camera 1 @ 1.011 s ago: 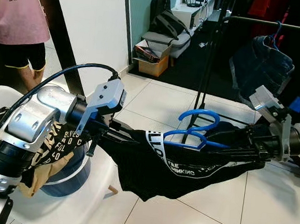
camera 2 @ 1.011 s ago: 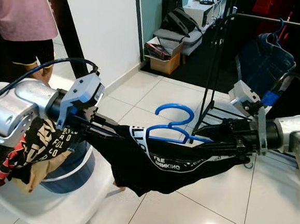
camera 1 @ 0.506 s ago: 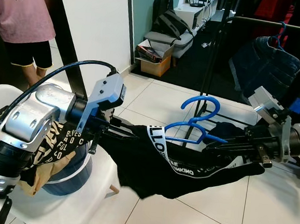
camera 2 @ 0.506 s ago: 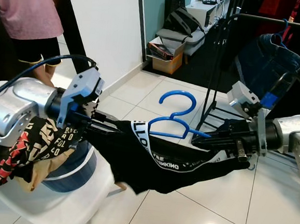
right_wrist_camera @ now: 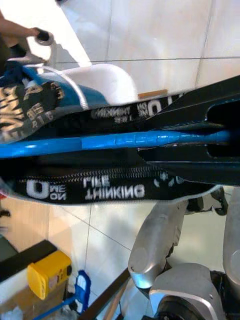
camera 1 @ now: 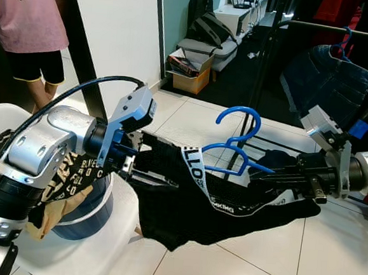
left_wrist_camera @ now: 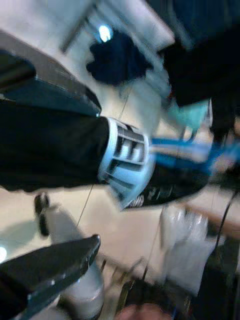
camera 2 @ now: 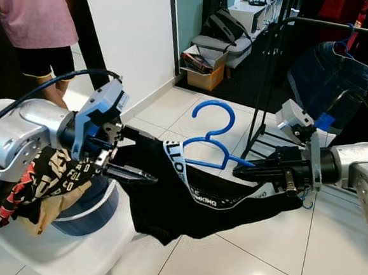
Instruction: Hang hanger
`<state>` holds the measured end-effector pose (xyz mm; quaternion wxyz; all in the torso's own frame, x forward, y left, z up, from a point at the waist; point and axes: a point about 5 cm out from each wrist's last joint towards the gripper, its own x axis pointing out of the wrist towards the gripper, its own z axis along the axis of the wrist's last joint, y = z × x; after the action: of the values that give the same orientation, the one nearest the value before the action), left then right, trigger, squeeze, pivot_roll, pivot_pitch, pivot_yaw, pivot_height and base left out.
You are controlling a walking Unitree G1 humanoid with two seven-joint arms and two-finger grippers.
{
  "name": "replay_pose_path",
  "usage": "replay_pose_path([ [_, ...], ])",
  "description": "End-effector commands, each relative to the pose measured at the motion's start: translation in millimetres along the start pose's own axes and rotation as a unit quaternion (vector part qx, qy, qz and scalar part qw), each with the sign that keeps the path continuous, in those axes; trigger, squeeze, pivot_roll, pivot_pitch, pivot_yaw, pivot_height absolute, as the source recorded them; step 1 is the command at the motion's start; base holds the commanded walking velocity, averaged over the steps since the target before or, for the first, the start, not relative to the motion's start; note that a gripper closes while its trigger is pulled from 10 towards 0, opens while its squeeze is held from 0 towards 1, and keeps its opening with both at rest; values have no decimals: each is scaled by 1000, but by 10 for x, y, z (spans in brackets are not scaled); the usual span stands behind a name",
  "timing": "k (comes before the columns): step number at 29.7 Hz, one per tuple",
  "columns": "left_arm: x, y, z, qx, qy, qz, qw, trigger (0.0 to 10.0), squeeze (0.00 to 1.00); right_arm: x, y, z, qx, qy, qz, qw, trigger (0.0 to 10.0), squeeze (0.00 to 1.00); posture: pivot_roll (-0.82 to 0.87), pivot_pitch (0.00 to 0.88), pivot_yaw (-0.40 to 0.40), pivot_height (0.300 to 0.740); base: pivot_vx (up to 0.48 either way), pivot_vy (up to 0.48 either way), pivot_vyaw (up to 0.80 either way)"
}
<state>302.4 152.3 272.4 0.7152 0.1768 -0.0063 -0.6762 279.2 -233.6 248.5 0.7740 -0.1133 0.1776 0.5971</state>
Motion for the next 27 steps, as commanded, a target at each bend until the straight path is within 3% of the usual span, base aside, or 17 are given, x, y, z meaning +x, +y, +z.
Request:
replay_pose_path([
  [1,-218,102,44,13,13,56,998,10000,1000,-36,-13,-39,5,11,-20,1000,0,0,-109,0,46,740,0,0,0],
  [3,-477,240,28,6,2,147,989,10000,1000,-75,-46,-201,27,35,-53,998,0,0,-110,0,46,740,0,0,0],
  [5,-477,240,28,6,2,147,989,10000,1000,-75,-46,-201,27,35,-53,998,0,0,-110,0,46,740,0,0,0],
  [6,-592,286,4,-3,-14,194,981,10000,1000,-93,-70,-305,42,48,-74,995,0,0,-111,0,42,740,0,0,0],
  [9,-673,297,-39,-12,-27,229,973,10000,1000,-110,-91,-407,58,59,-94,992,0,0,-112,0,41,740,0,0,0],
  [11,-782,323,-162,-38,-60,310,948,10000,1000,-161,-173,-583,91,68,-157,981,0,0,-111,0,36,740,0,0,0],
  [12,-782,323,-162,-38,-60,310,948,10000,1000,-161,-173,-583,91,68,-157,981,0,0,-111,0,36,740,0,0,0],
  [13,-810,343,-304,-64,-76,367,925,10000,1000,-216,-286,-673,115,59,-226,965,0,0,-111,0,36,740,0,0,0],
  [15,-810,343,-304,-64,-76,367,925,10000,1000,-216,-286,-673,115,59,-226,965,0,0,-111,0,36,740,0,0,0],
  [16,-799,336,-539,-107,-90,423,895,10000,0,-307,-441,-787,153,37,-330,931,0,0,-113,0,31,740,0,0,0],
  [17,-716,262,-865,-156,-82,465,868,10000,0,-420,-576,-935,188,14,-446,875,0,0,-115,0,30,740,0,0,0],
  [18,-716,262,-865,-156,-82,465,868,10000,0,-420,-576,-935,188,14,-446,875,0,0,-115,0,30,740,0,0,0],
  [19,-545,100,-1278,-223,-59,494,838,10000,0,-503,-631,-1108,231,-28,-538,810,0,0,-116,0,27,740,0,0,-513],
  [20,-545,100,-1278,-223,-59,494,838,10000,0,-503,-631,-1108,231,-28,-538,810,0,0,-116,0,27,740,0,0,-513],
  [21,-387,-64,-1585,-276,-40,505,816,10000,0,-540,-628,-1255,265,-53,-592,760,0,0,-116,0,27,740,0,0,-569],
  [22,-231,-248,-1860,-320,-10,506,801,10000,0,-524,-593,-1387,289,-64,-617,729,0,0,-119,0,27,740,0,0,-675],
  [27,-141,-361,-2005,-343,7,504,793,10000,0,-502,-564,-1458,301,-68,-626,716,0,0,-119,0,27,740,0,0,-675],
])
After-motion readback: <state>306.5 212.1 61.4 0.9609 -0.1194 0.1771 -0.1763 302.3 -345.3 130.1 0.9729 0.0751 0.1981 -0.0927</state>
